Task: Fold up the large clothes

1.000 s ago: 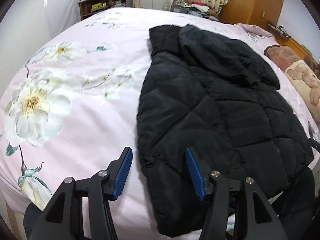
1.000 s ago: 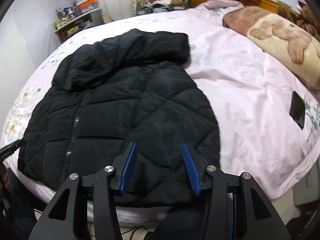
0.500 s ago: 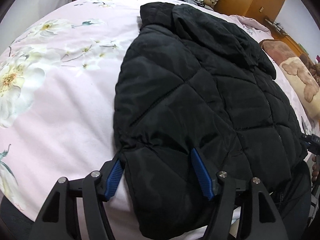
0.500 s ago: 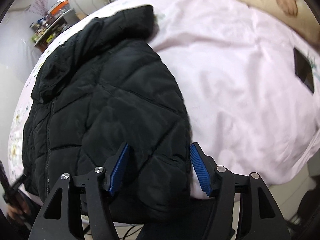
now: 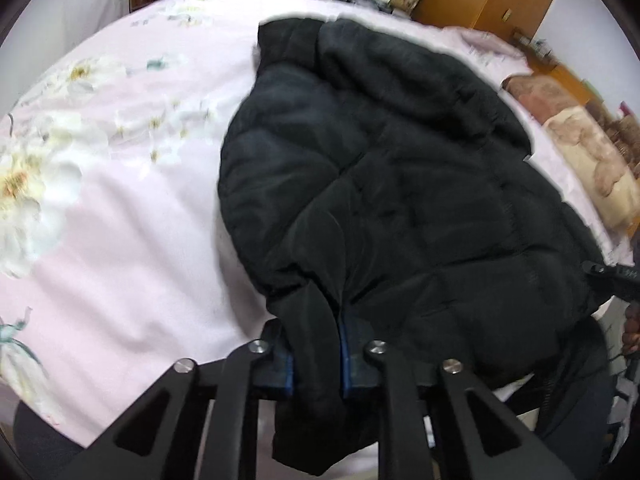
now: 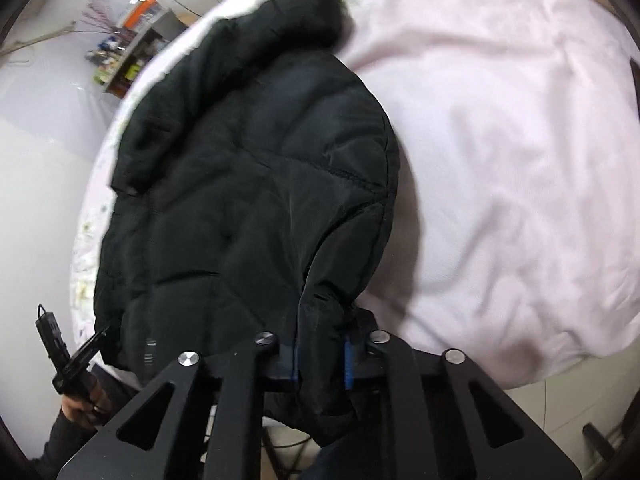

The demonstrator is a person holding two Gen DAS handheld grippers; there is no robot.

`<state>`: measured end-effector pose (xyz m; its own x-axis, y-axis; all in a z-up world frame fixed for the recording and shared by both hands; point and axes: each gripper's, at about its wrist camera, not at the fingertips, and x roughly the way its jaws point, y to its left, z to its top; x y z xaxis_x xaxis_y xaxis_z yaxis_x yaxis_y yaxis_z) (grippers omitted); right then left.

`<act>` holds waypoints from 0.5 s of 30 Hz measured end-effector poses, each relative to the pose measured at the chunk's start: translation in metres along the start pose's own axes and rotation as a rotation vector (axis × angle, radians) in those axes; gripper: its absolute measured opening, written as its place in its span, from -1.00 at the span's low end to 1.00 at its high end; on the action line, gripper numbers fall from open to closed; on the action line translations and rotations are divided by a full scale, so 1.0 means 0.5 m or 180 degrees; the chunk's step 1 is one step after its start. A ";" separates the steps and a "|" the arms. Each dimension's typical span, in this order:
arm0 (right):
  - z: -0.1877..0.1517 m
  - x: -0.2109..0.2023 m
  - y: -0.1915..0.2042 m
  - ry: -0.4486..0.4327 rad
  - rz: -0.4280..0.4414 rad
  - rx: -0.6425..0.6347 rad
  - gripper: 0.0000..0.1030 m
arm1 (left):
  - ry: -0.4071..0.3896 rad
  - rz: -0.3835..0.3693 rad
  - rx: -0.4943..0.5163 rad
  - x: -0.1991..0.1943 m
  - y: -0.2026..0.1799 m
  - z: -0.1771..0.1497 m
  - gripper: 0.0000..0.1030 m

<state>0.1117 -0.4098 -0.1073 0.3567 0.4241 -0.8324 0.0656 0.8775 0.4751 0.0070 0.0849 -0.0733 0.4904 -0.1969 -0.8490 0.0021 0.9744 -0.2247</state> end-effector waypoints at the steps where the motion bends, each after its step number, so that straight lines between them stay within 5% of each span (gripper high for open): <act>1: -0.002 -0.014 0.007 -0.0047 0.0031 -0.0029 -0.76 | -0.0086 -0.0071 -0.0018 -0.024 0.001 0.004 -0.72; 8: -0.017 -0.128 0.062 -0.0405 0.0277 -0.0151 -0.79 | -0.0576 -0.0337 -0.0089 -0.180 0.016 0.019 -0.73; 15: -0.059 -0.208 0.056 -0.0567 0.0422 -0.0116 -0.79 | -0.0725 -0.0480 -0.0196 -0.256 0.026 -0.001 -0.73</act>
<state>0.0490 -0.4227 -0.0157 0.5192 0.4927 -0.6984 -0.0253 0.8256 0.5637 -0.0560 0.1226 0.0323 0.6718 -0.3029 -0.6759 0.0405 0.9262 -0.3749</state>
